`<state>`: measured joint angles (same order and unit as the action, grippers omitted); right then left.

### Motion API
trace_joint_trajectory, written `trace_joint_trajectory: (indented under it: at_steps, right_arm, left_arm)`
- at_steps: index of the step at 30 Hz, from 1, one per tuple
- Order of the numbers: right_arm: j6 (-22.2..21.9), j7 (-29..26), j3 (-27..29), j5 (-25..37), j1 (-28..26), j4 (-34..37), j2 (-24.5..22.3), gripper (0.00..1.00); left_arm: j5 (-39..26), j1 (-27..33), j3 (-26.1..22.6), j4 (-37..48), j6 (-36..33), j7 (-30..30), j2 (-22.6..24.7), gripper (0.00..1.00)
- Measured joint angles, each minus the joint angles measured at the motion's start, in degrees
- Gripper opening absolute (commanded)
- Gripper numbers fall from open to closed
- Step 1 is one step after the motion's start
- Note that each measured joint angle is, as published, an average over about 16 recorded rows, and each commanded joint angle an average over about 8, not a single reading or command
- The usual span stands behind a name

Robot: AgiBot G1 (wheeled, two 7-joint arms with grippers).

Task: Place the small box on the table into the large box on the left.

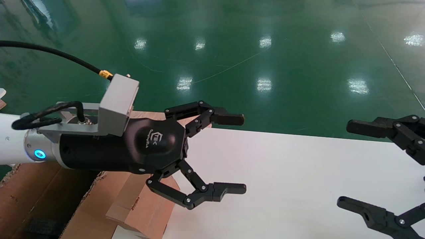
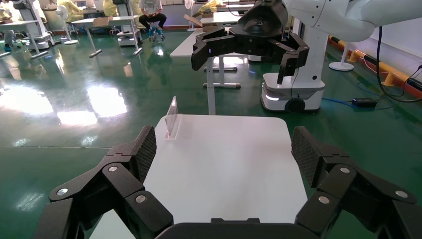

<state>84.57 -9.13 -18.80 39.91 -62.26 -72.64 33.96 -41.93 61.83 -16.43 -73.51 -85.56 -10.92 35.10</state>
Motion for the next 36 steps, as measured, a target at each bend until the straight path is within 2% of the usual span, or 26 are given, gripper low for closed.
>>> trace_joint_trajectory:
  at_steps: [11, 12, 19, 20, 26, 36]
  right_arm:
    - [0.00, 0.00, 0.00, 0.00, 0.00, 0.00, 0.00, 1.00]
    - [0.00, 0.00, 0.00, 0.00, 0.00, 0.00, 0.00, 0.92]
    - [0.00, 0.00, 0.00, 0.00, 0.00, 0.00, 0.00, 0.05]
    - [0.00, 0.00, 0.00, 0.00, 0.00, 0.01, 0.00, 0.00]
    - [0.00, 0.01, -0.01, 0.00, -0.01, 0.01, 0.00, 0.00]
    - [0.00, 0.01, -0.02, -0.01, -0.01, 0.02, 0.00, 0.00]
  left_arm:
    - [0.00, -0.02, 0.03, 0.00, -0.01, 0.01, 0.00, 1.00]
    - [0.00, -0.02, 0.03, 0.00, 0.00, 0.01, -0.01, 1.00]
    - [-1.26, 0.69, 0.01, 0.28, 1.06, -1.03, -1.10, 1.00]
    - [-1.76, 1.02, -0.06, 0.26, 1.36, -1.48, -1.47, 1.00]
    - [-6.63, 4.76, -1.12, -0.30, 3.38, -6.54, -4.39, 1.00]
    - [-18.97, 15.29, -5.19, -2.89, 3.24, -19.83, -9.02, 1.00]
